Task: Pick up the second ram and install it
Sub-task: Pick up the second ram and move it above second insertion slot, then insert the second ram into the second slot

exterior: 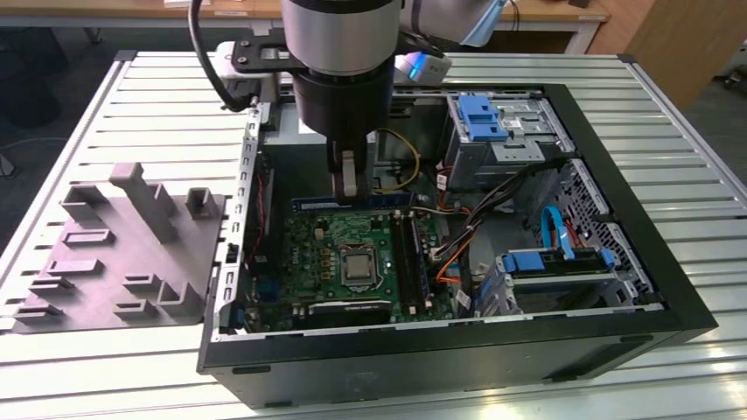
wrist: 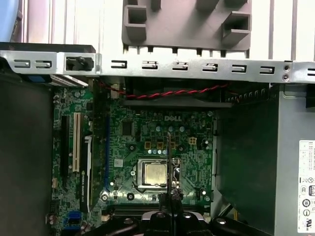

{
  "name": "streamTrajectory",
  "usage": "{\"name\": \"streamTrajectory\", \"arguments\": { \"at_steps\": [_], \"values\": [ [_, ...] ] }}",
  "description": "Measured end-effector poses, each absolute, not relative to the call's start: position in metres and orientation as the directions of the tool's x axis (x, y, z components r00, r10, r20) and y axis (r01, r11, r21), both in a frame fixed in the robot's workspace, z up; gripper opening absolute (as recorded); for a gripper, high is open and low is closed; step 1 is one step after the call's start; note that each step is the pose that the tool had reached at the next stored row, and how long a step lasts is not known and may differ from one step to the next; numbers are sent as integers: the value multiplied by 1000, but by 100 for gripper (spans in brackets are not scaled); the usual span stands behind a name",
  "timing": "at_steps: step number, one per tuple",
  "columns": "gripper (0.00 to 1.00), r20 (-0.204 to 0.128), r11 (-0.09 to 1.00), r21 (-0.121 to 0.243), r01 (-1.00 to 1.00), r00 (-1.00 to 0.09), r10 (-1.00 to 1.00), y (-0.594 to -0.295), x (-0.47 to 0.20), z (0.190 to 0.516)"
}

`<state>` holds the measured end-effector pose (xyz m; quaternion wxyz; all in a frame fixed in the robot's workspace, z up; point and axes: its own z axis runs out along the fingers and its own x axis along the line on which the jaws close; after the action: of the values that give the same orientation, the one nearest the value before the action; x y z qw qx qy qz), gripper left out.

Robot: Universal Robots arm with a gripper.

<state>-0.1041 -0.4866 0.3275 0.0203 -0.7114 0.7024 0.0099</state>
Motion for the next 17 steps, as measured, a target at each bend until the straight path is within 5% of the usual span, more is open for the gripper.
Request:
{"name": "streamTrajectory", "arguments": {
  "at_steps": [17],
  "values": [
    [12, -43, -12, -15, -1000, 13, -999, -485, -104, 314]
  ]
}}
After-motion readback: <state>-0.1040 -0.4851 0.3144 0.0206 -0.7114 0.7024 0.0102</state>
